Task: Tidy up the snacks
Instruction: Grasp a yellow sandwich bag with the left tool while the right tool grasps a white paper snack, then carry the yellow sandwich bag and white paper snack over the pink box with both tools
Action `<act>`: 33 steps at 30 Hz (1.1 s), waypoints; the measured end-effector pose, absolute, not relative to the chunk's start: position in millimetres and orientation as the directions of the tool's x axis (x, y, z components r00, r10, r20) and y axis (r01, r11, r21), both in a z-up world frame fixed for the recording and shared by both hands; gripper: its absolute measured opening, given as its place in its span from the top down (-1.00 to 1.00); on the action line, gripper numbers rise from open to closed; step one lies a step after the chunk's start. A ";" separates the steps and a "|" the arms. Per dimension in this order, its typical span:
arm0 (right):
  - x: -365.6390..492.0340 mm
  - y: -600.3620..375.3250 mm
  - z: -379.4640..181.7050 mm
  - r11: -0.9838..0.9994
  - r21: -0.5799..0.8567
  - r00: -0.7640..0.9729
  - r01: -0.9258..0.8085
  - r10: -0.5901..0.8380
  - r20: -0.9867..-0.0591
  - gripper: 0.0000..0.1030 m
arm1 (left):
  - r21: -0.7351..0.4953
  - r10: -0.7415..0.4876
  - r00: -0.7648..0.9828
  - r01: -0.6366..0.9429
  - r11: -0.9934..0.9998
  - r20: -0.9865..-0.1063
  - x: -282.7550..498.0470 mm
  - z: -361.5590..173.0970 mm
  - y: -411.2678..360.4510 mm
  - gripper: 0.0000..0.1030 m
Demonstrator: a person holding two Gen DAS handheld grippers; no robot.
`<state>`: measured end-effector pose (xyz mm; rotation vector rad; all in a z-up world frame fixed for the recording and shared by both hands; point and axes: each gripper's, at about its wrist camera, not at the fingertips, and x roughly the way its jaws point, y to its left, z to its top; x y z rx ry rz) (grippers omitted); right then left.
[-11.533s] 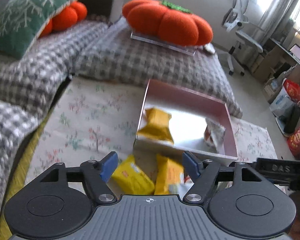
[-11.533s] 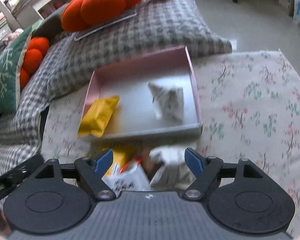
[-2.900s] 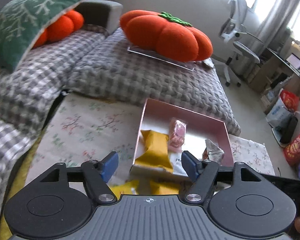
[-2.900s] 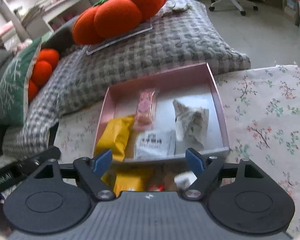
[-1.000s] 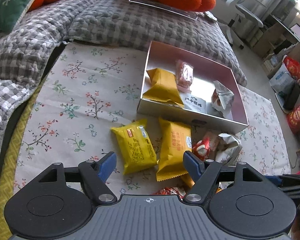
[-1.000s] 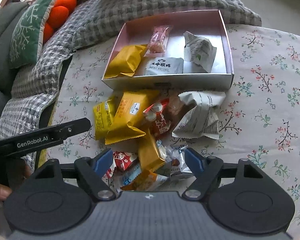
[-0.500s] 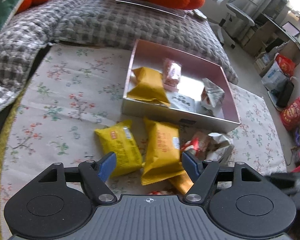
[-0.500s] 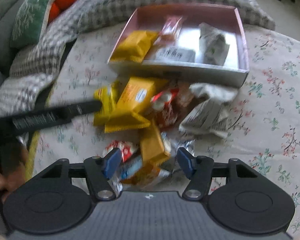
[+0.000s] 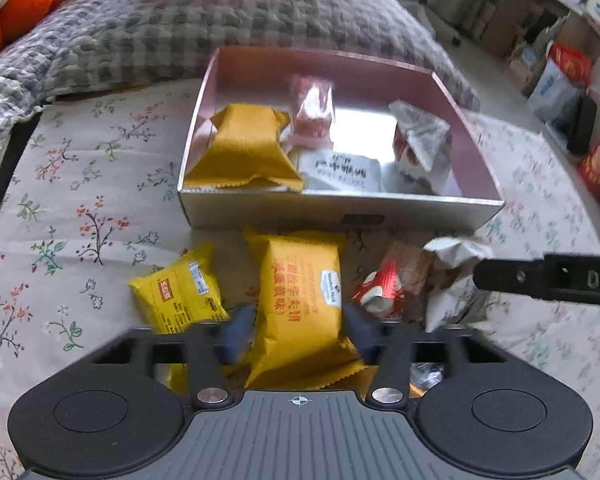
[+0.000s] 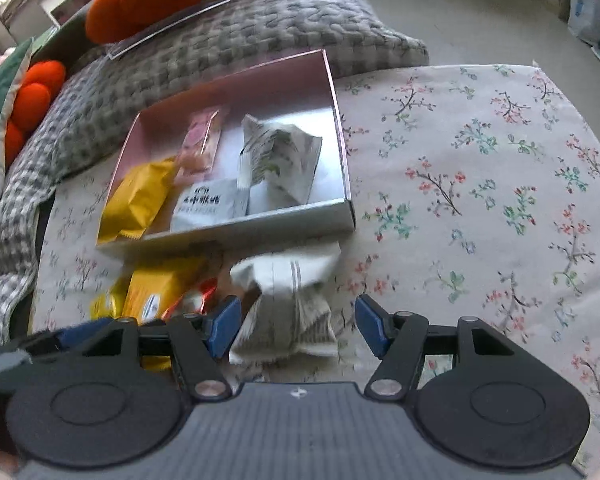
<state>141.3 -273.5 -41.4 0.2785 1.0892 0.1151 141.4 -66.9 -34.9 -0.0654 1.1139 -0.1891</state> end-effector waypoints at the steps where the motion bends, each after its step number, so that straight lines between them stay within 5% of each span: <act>1: 144.0 -272.7 -44.8 0.957 0.287 0.457 0.047 0.235 -0.858 -0.17 | -0.145 -0.181 0.421 0.118 0.982 -0.889 141.3 -36.5 -66.4 0.29; 4: 151.0 -265.5 -57.7 0.953 0.301 0.431 0.027 0.261 -0.864 0.04 | -0.156 -0.199 0.423 0.134 0.979 -0.884 138.6 -34.7 -62.9 0.36; 6: 152.2 -261.6 -59.8 0.957 0.289 0.418 0.005 0.260 -0.871 0.47 | -0.192 -0.231 0.427 0.132 0.973 -0.874 136.6 -29.7 -58.2 0.38; 9: 147.8 -264.1 -45.0 0.951 0.310 0.432 -0.008 0.282 -0.856 0.67 | -0.234 -0.273 0.446 0.142 0.962 -0.852 132.4 -17.7 -52.0 0.39; 33: 125.0 -261.0 5.7 0.932 0.338 0.522 -0.129 0.353 -0.776 0.69 | -0.295 -0.335 0.547 0.164 0.941 -0.767 116.8 29.4 -50.5 0.39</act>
